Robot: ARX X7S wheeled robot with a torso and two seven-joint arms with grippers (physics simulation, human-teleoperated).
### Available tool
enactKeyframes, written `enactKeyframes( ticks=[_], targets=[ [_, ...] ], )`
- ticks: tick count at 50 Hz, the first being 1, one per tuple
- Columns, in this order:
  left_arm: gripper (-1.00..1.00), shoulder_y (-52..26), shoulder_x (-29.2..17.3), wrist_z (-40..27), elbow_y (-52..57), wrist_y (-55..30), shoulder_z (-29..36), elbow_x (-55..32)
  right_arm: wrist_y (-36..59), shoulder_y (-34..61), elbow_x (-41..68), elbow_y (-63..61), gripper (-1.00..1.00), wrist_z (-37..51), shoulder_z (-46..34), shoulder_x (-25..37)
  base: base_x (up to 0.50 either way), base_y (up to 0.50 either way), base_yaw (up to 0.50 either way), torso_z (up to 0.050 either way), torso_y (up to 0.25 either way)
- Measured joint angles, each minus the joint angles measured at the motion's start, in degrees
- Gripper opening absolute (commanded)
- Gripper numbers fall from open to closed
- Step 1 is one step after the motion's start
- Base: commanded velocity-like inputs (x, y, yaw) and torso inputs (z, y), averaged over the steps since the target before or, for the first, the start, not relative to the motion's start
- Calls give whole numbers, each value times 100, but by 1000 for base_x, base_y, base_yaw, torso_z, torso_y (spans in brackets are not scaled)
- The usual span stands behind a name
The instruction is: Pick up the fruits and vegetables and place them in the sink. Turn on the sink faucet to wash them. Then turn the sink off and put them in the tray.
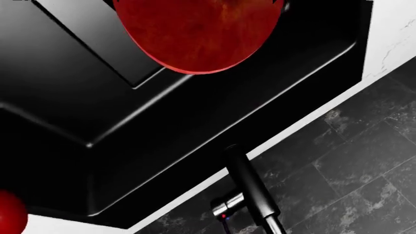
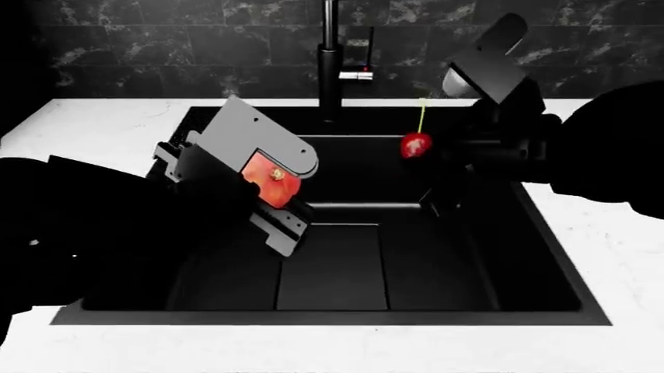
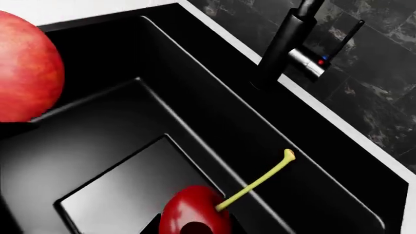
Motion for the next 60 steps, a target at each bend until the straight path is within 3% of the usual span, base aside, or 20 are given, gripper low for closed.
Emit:
enactKeyframes(
  ticks=[60],
  targets=[
    [-100,-539,168,-285,420,221,-264,-235,-320,0,249,-545,-100,268,441,461,-88,-480,0,0,0]
  ],
)
